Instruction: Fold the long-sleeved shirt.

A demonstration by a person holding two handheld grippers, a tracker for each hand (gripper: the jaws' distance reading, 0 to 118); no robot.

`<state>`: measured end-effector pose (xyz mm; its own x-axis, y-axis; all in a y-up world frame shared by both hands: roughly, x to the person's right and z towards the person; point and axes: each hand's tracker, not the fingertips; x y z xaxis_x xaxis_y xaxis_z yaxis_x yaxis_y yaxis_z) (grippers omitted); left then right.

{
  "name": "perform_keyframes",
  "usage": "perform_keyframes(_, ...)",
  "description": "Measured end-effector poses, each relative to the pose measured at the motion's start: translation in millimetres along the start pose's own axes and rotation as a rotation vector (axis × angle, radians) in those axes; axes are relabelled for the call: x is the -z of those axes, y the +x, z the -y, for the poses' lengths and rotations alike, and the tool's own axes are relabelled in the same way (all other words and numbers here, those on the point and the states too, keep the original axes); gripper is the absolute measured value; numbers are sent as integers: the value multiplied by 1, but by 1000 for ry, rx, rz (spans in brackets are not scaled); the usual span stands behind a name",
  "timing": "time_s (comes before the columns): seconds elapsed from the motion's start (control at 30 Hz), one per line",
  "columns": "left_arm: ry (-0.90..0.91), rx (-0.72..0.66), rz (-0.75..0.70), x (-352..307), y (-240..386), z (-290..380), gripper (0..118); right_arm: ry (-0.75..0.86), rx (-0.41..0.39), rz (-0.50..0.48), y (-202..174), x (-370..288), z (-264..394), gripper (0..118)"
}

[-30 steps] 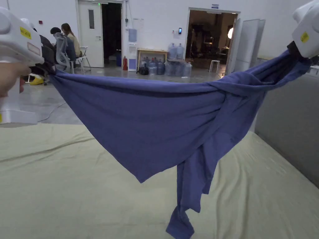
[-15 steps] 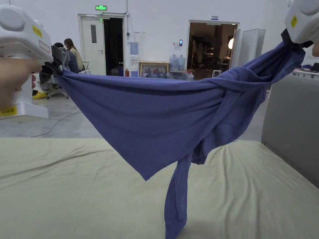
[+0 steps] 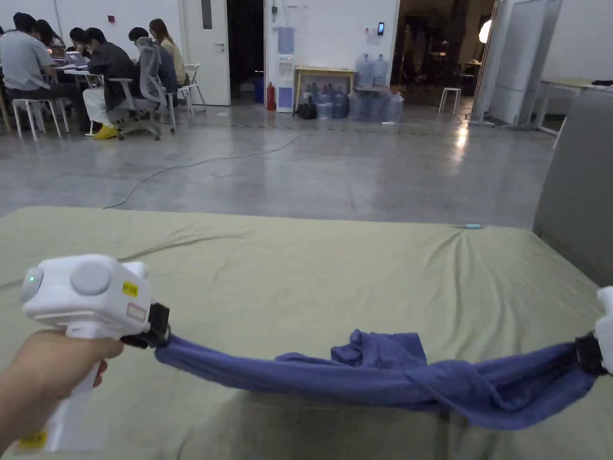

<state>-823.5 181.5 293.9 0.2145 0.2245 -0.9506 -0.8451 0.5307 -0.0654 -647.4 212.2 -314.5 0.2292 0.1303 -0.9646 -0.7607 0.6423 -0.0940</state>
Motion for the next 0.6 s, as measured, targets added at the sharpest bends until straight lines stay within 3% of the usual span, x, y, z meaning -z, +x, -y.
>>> perform_keyframes(0.27, -91, -20, 94, -39, -36, 126, 0, -87, 52, -82, 20, -48, 156, 0)
perform_keyframes(0.5, -128, -90, 128, -73, -65, 204, 0, -165, 124, -133, 26, -76, 244, 0)
perform_keyframes(0.6, -164, -119, 137, -75, -77, 228, 0, -202, 119, -141, 18, -89, 271, 0)
